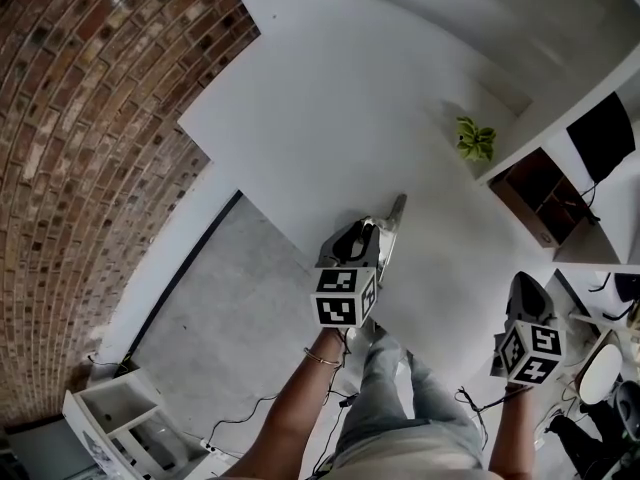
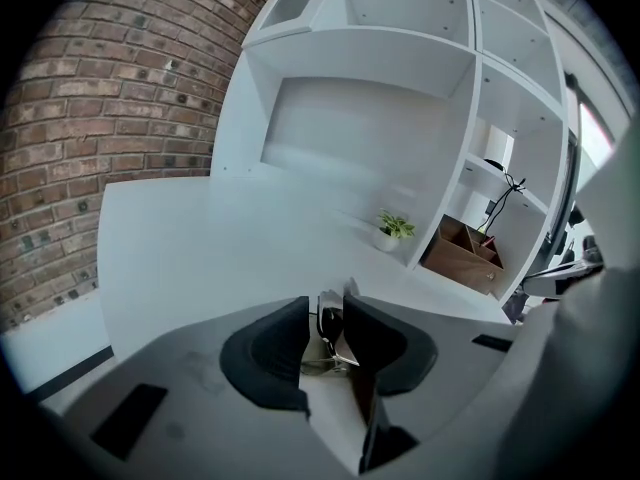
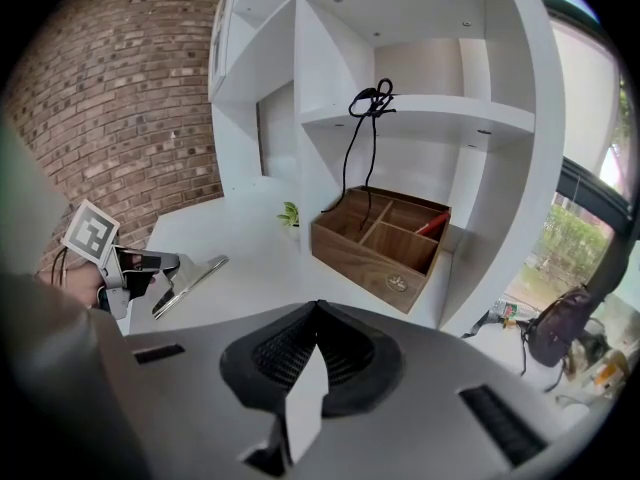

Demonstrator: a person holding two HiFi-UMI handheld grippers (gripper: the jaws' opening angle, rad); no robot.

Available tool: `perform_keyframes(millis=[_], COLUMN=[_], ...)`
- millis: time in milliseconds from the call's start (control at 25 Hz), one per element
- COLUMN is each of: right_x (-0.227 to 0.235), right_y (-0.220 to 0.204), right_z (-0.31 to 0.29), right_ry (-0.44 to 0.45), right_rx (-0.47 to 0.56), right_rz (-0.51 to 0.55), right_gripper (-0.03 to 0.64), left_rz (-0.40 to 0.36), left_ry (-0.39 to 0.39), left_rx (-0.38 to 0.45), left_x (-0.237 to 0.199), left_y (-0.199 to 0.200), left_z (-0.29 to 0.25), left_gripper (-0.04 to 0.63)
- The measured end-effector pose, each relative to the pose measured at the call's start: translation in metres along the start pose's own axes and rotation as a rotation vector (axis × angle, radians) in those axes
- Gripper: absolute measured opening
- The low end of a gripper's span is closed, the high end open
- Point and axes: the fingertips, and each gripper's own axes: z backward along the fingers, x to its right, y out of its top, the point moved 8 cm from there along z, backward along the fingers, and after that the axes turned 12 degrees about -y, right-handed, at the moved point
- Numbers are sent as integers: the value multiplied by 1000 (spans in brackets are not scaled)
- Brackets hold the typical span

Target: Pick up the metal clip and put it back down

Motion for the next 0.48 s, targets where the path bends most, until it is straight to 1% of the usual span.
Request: perform_keyframes(millis=[240, 480], right_x=[1, 2], right_y=[-1, 1], right_z=[0, 1], right_ry=[1, 2], right_rx=[0, 7], right_rz=[-1, 3], right_gripper=[2, 2], left_rz=[16, 23], left_ry=[-3, -3], left_rx=[-1, -4], left_x=[1, 3], left_y=[-1, 0], left_z=[-3, -4], left_gripper=[105, 84])
